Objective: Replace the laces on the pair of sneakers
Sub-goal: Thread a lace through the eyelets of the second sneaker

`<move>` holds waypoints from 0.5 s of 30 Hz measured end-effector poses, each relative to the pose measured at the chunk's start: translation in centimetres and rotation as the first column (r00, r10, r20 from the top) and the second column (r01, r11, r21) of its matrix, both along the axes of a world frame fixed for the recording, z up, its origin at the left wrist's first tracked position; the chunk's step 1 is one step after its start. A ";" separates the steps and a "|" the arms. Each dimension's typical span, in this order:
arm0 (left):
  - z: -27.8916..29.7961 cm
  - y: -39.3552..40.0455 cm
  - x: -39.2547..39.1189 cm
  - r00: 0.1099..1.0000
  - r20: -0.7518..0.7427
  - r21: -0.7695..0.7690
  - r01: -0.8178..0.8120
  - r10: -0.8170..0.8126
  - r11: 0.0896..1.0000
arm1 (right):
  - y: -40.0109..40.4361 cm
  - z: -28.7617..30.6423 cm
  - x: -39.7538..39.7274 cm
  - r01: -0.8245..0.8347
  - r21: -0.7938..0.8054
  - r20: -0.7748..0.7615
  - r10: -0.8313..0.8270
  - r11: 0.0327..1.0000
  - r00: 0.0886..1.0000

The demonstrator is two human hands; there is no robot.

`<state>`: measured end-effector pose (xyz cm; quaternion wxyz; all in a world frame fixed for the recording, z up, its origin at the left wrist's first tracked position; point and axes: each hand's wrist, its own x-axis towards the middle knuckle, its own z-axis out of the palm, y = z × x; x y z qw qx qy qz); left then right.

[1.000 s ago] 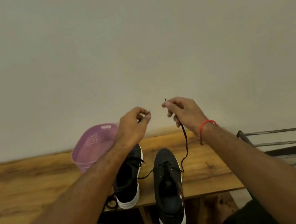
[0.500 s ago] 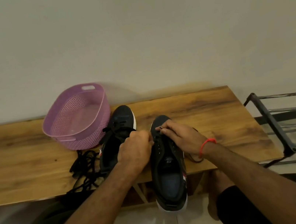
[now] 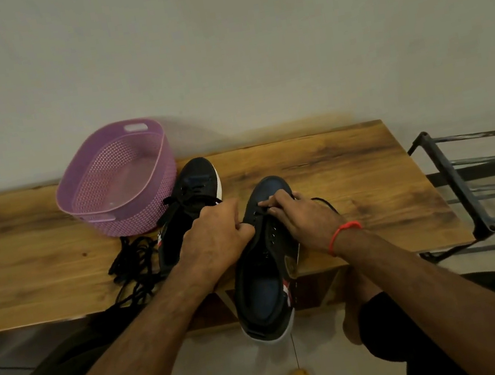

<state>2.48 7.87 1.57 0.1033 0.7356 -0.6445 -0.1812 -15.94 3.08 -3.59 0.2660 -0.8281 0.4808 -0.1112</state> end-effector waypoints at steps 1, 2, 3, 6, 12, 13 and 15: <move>-0.1 0.0 0.0 0.999 -0.041 -0.002 -0.015 0.015 1.000 | 0.0 0.0 0.0 0.002 0.010 0.001 -0.002 1.000 1.000; -0.1 0.0 0.1 0.994 -0.104 0.004 -0.041 0.041 0.999 | 0.1 0.1 -0.1 0.008 0.021 0.001 -0.008 1.000 1.000; -0.1 0.0 0.3 0.980 -0.185 0.021 -0.072 0.074 0.997 | 0.0 0.0 -0.2 0.014 0.033 0.004 -0.014 0.999 1.000; -0.2 0.0 1.3 0.916 -0.381 0.089 -0.100 0.126 0.991 | -0.4 0.1 -0.3 0.010 0.109 0.136 -0.024 0.994 0.990; -0.9 -0.4 1.5 0.963 -0.270 0.098 0.024 0.004 0.995 | -1.3 2.2 -1.7 0.183 0.223 0.541 -0.277 0.958 0.794; -0.9 -0.5 1.3 0.973 -0.232 0.086 0.034 -0.013 0.996 | -1.2 2.3 -1.9 0.221 0.181 0.519 -0.283 0.959 0.807; -0.9 -0.6 0.8 0.985 -0.171 0.056 0.038 -0.028 0.998 | -1.0 2.5 -1.9 0.205 0.147 0.457 -0.250 0.968 0.854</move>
